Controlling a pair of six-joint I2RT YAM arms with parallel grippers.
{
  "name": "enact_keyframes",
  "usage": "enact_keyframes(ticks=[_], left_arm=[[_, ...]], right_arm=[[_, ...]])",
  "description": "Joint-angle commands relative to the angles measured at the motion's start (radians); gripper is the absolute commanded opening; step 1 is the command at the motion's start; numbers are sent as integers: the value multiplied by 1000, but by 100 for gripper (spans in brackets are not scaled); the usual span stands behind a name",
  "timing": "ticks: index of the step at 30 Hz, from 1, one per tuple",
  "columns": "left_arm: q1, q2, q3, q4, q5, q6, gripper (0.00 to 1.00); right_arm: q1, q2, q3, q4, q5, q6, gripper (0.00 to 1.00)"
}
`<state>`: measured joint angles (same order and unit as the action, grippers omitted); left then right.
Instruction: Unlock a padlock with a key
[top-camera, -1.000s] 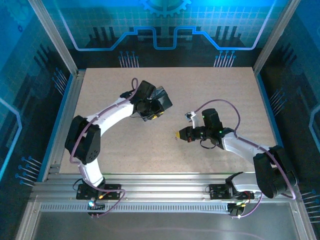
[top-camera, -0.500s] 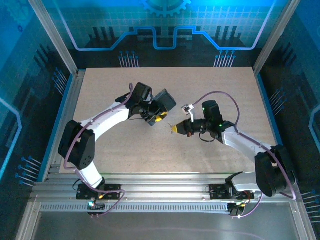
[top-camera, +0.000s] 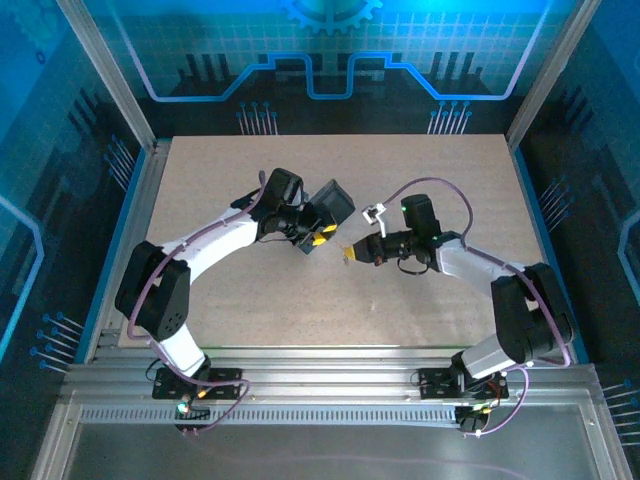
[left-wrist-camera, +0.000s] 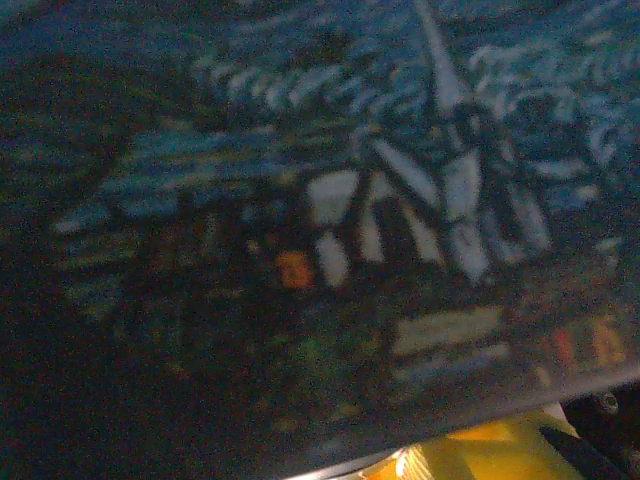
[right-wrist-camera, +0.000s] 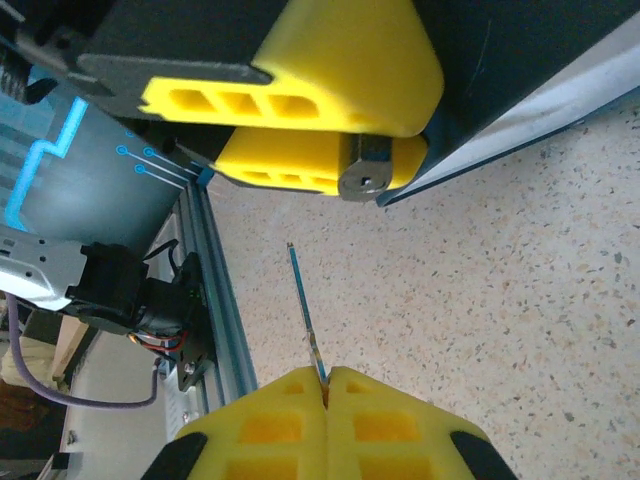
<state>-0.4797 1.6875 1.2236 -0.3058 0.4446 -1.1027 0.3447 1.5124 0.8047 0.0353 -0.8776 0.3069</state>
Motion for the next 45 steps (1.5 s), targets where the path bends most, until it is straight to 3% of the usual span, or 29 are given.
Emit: enact_keyframes(ticks=[1,25,33,45], left_arm=[[6,-52,-6,65,41,-14,0],[13,-75,-6,45,1,24,0],[13,-89,24,-61,-136,115,0],[15,-107,11,-26,-150,123,0]], right_arm=[[-25,42,25,47,-39,33,0],[-3,108,62,138,-60,139,0],[10,106,64,112,-59,126,0],[51,168,120,170,-44,234,0]])
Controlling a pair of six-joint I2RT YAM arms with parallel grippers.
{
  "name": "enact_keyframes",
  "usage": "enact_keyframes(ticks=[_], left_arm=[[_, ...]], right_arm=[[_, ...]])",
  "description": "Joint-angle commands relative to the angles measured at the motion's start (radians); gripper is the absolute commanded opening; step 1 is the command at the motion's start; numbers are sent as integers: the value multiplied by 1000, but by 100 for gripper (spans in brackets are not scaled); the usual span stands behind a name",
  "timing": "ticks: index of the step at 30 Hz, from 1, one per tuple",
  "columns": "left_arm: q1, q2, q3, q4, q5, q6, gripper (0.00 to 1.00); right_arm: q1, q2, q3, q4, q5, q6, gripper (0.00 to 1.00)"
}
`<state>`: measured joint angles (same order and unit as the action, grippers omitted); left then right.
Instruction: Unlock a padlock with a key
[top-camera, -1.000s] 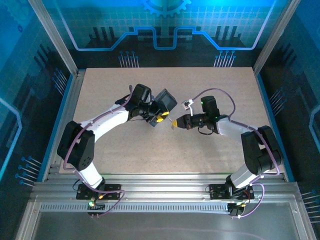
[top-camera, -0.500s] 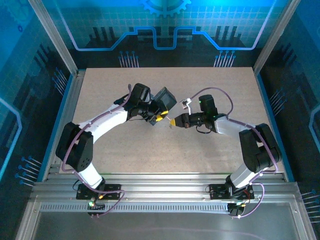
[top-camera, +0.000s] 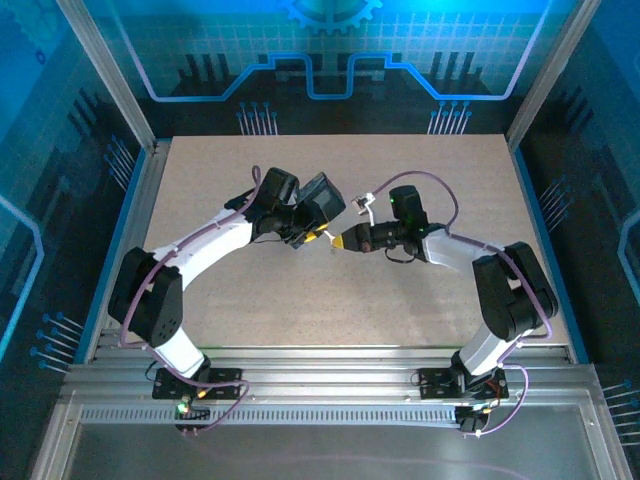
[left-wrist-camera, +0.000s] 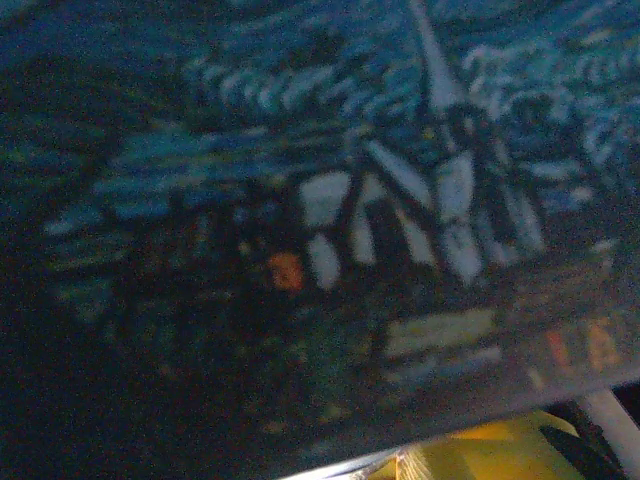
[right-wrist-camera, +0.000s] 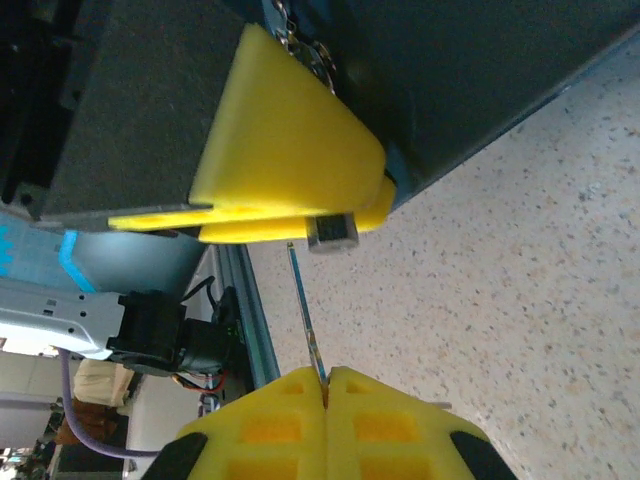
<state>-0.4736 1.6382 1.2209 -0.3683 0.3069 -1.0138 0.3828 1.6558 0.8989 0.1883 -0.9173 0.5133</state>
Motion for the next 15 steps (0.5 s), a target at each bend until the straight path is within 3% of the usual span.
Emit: enact_keyframes(ticks=[1,15], left_arm=[[9,-60,14,34,-12,35,0],[19,-84,-37,81,-10,1,0]], right_arm=[[14,29,26,22,-3,34,0],[18,56,29,40,12,56,0]])
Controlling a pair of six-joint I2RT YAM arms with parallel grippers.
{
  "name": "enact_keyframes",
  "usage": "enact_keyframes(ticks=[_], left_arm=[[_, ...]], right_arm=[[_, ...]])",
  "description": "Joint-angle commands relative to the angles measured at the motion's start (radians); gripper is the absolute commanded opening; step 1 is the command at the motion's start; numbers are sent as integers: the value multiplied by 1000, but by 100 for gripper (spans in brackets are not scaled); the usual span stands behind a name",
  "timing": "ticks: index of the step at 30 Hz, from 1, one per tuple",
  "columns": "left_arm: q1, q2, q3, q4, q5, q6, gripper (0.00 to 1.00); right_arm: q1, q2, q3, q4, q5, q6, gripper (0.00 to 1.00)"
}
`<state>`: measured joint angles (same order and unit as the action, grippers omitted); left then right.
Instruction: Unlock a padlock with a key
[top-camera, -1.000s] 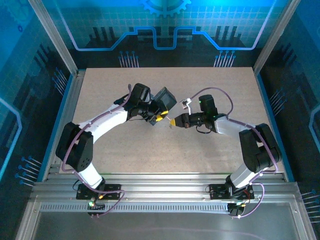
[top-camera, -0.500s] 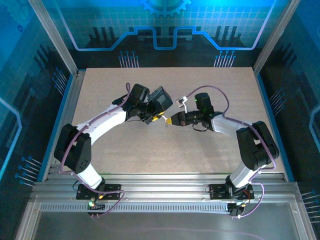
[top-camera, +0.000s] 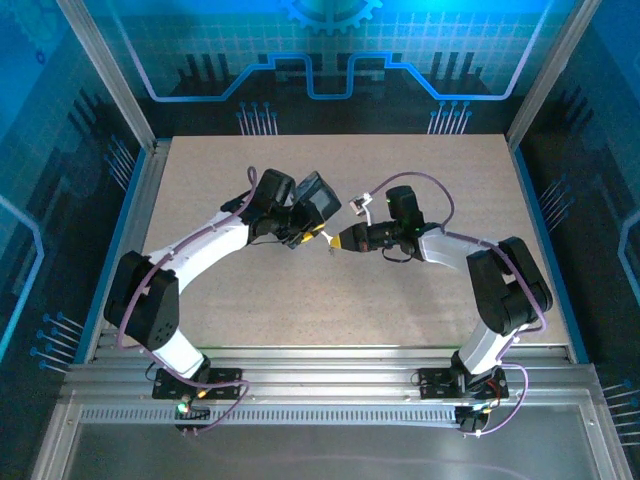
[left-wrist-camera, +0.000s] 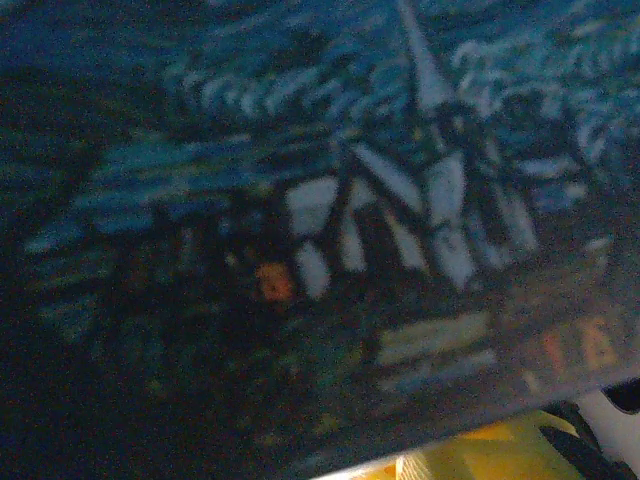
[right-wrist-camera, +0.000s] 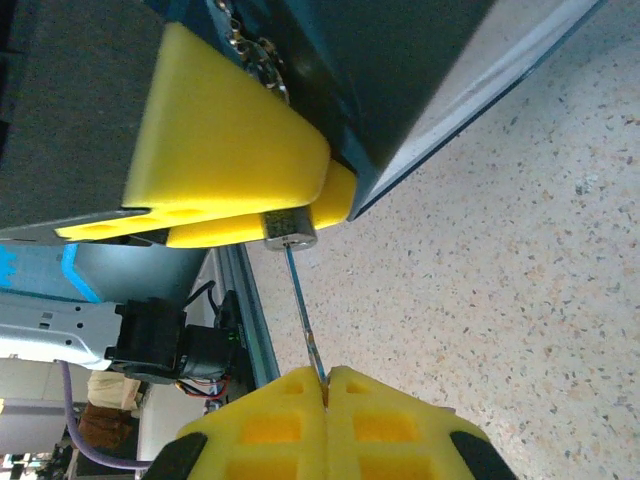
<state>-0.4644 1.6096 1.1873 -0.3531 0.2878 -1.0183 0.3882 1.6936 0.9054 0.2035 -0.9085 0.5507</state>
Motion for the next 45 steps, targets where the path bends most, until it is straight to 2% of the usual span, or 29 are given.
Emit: enact_keyframes(ticks=[1,19,27,32,38,45], left_arm=[[9,-56,-6,70,8,4,0],[10,-49,-23,104,29,-6,0],[7,-54,-43,125,42,-20,0],[10,-41,-60,185,88,-56,0],[10,-40,28,28,65,87,0],[1,-17,41,-12,79,130,0]], right_arm=[[13,20,20,39,0,29,0],[34,23,41,44,0,37,0],[38,38,46,138,-15,109,0],[49,46,62,157,-22,124,0],[21,30,34,182,-34,129,0],[31,37,63,201,-43,152,0]])
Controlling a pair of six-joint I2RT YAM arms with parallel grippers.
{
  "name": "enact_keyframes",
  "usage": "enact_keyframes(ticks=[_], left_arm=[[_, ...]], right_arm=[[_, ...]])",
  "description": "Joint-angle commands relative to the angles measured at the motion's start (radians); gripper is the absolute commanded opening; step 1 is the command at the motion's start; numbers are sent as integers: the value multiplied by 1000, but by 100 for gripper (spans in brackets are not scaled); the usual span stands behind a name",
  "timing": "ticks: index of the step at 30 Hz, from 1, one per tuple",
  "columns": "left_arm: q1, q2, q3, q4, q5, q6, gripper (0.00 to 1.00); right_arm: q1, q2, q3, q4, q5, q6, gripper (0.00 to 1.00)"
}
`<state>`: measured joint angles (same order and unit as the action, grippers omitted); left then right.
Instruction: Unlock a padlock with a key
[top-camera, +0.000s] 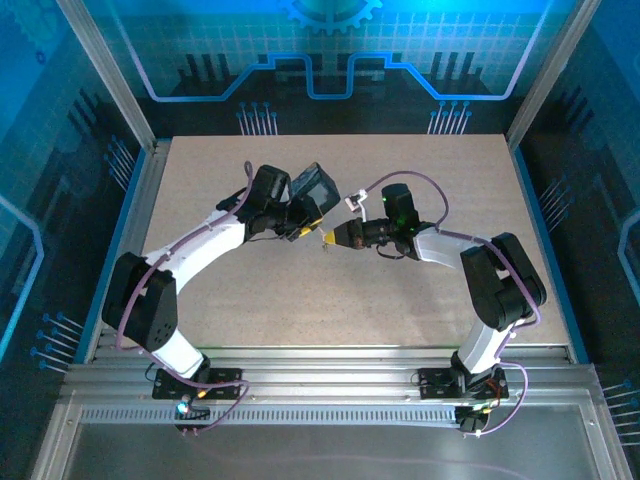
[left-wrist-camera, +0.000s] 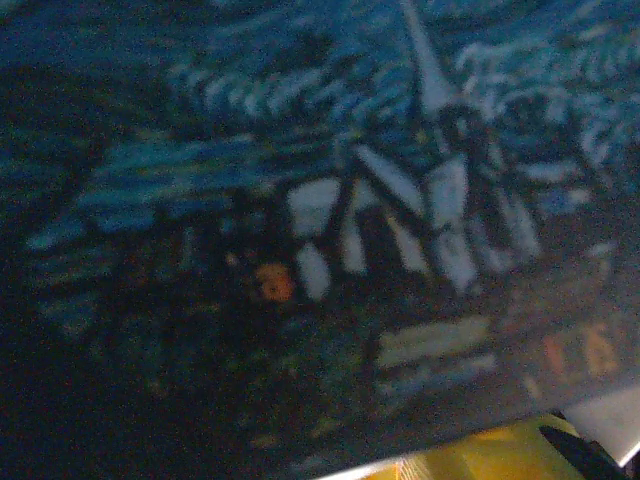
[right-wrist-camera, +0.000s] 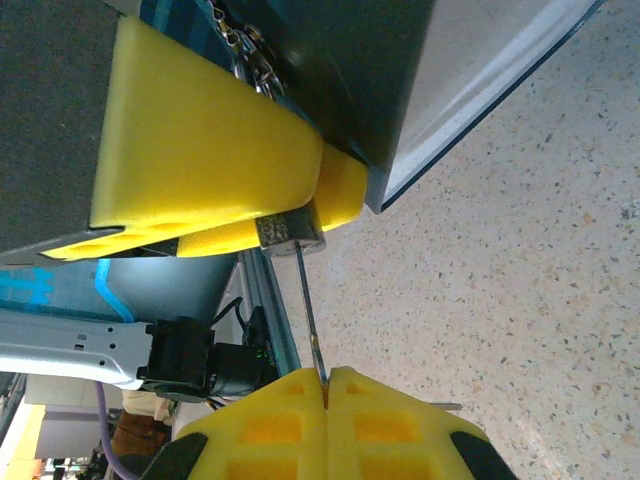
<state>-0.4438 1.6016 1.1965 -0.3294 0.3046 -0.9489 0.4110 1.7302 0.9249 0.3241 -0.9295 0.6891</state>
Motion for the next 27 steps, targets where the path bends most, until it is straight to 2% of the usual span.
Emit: enact_keyframes(ticks=[1,7,11,20,27], left_arm=[[-19,-7,29,-35,59,57,0],[-19,-3,32,-32,52,68,0],[-19,-11,45,-60,26,134,0],[-10,-8,78,-117,42,310,0],[-9,9,80,-110,46,293,0]], right_arm=[[13,2,51,74,-21,11,0],[40,3,62,81,-12,18,0],[35,6,48,92,-20,21,0],[25,42,29,133,-43,45,0],[36,44,38,154,-37,55,0]])
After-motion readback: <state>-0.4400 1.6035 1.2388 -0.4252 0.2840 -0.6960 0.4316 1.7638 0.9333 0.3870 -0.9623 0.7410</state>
